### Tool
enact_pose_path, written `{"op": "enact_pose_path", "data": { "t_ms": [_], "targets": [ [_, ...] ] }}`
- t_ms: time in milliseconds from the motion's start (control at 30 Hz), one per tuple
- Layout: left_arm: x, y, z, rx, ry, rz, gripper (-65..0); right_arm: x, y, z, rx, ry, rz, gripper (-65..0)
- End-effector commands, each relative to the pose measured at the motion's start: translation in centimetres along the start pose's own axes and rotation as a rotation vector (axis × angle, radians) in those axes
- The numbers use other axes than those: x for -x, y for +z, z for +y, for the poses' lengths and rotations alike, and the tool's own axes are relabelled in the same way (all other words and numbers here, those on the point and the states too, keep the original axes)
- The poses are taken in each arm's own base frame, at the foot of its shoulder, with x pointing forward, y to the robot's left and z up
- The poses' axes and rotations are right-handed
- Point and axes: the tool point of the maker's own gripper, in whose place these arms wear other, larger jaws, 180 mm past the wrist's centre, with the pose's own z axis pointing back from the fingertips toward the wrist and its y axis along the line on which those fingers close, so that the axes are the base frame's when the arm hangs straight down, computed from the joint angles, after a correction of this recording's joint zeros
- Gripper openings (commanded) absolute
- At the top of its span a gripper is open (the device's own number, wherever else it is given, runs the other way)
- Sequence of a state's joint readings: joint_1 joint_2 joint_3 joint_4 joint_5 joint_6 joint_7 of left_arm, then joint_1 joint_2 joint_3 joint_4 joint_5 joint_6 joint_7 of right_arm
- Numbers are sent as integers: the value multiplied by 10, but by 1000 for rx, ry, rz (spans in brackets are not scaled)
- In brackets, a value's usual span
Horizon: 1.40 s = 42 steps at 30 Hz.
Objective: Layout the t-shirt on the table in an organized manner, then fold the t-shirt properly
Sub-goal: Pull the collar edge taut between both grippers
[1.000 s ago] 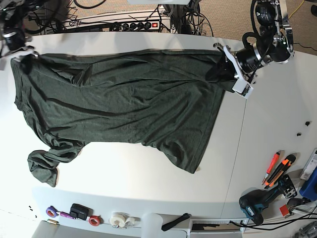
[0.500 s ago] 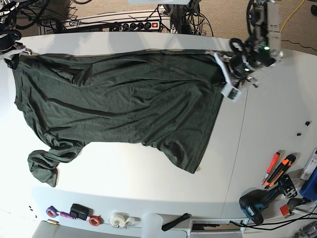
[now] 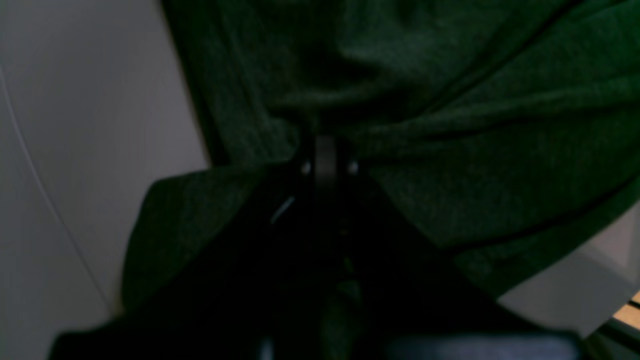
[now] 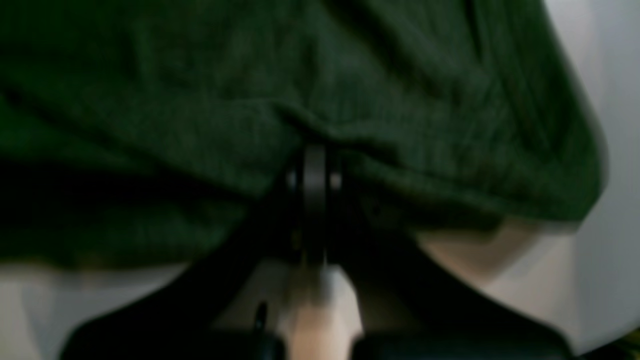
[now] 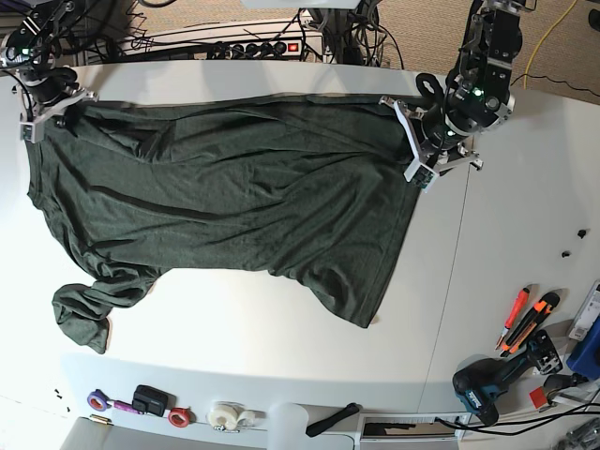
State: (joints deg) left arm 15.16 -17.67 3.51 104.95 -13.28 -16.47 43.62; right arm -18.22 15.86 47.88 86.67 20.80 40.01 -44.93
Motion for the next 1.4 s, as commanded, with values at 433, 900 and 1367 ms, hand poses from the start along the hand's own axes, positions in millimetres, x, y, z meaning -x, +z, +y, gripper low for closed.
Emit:
{"op": "enact_pose_path", "data": {
  "t_ms": [433,900,1367],
  "targets": [
    [29,1,-8,36,40,107,-650,-4,6,-39,52,52,86,-650],
    [51,6,-17,53,53,166,-650,24,15,-38,34,38,176,-650],
    [65,15,-4,42,28,208,-650,37,18,-30,-9,-2,225,-650]
  ]
}}
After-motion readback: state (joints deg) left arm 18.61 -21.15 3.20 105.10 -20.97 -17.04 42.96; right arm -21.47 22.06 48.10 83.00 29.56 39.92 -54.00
